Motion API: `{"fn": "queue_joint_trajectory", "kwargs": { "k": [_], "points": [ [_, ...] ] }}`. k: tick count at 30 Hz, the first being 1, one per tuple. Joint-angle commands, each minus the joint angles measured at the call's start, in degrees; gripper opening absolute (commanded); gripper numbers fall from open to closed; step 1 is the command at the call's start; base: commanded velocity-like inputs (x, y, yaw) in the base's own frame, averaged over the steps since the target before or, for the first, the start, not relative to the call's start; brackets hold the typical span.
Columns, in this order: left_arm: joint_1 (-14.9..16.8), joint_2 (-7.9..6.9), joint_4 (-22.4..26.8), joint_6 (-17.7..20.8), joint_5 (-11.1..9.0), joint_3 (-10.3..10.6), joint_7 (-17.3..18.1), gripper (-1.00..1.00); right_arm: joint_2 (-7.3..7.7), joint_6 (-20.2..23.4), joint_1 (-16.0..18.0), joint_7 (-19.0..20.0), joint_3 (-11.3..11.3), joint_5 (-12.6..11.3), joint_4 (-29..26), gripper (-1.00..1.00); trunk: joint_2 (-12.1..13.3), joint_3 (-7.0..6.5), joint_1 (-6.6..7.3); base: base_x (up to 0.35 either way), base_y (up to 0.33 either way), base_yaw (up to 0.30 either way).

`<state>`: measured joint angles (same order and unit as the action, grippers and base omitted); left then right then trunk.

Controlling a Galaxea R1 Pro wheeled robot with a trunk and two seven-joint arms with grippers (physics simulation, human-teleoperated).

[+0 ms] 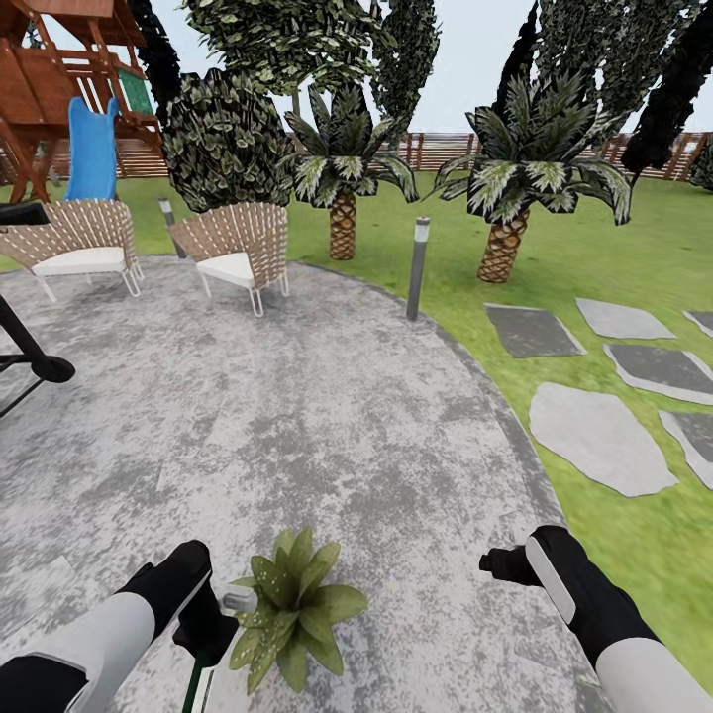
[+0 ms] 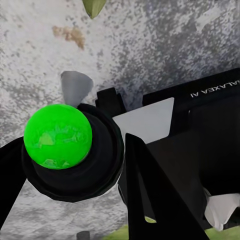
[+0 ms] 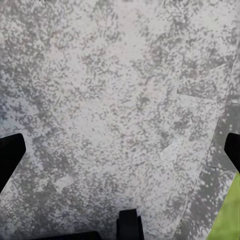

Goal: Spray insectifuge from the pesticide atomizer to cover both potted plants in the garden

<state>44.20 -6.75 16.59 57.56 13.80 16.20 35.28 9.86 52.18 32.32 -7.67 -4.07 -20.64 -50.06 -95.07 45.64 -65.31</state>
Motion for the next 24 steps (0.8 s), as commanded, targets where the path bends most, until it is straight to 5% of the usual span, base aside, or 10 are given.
{"fn": "queue_joint_trajectory", "kwargs": {
  "k": [1,14,24],
  "points": [
    [0.01,-0.02,0.12,0.13,0.64,0.06,0.58,-1.0,0.07,0.14,0.03,-0.58,-0.24,-0.6,-0.06,1.0,0.39,-0.13,0.23,0.0,0.0,0.0],
    [-0.01,-0.02,0.11,0.1,0.53,0.06,0.58,-1.0,0.07,0.17,0.03,-0.58,-0.24,-0.63,-0.04,1.0,4.8,-2.11,2.65,0.0,0.0,0.0],
    [-0.7,-0.01,0.11,0.09,0.51,0.01,0.67,-1.0,0.07,0.15,0.03,-0.55,-0.24,-0.63,0.04,1.0,4.8,-2.11,2.65,0.0,-0.043,0.013]
  ]
}}
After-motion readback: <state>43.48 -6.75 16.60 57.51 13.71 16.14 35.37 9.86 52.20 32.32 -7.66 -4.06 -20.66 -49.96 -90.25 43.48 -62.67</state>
